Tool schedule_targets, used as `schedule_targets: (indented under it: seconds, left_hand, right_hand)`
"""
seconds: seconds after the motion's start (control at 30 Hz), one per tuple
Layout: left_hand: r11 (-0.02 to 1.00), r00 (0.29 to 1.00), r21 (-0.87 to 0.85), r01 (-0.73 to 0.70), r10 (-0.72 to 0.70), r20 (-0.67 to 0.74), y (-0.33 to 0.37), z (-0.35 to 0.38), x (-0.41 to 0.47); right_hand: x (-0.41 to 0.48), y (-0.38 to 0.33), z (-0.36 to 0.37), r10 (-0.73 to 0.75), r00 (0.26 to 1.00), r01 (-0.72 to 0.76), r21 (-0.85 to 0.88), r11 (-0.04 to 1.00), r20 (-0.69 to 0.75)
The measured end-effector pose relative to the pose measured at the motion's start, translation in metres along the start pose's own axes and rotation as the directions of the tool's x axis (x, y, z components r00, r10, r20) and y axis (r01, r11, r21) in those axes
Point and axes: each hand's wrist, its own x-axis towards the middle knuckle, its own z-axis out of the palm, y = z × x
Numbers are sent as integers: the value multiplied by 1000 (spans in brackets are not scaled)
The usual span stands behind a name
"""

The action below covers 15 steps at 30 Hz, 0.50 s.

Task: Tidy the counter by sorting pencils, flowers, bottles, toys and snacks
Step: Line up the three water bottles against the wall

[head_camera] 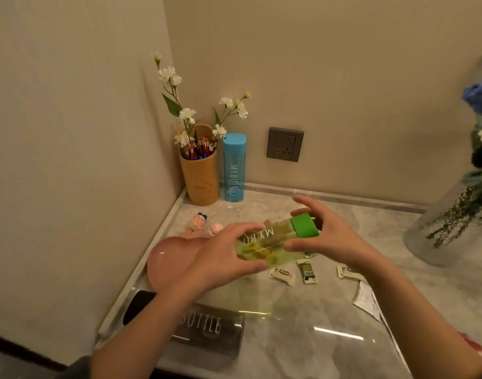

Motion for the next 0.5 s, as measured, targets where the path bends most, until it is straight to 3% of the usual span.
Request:
schedule_targets:
  seconds: [0.1,0.2,0.37,0.5]
  left_hand:
    - [998,982,-55,-7,-3,-187,9,-4,21]
    - [998,951,-53,-37,19,-307,17,-4,41]
    - [998,905,-1,-57,51,-423,18,2,72]
    - [987,895,-142,-81,9,-445,12,6,98]
  right_hand:
    - [16,-13,4,60,988,-26,229,973,-143]
    - [31,-20,14,174,980,-108,483,869,-95]
    - [60,-28,24,168,974,-85,444,892,-152]
    - [93,-31,13,147,971,-56,420,906,-188]
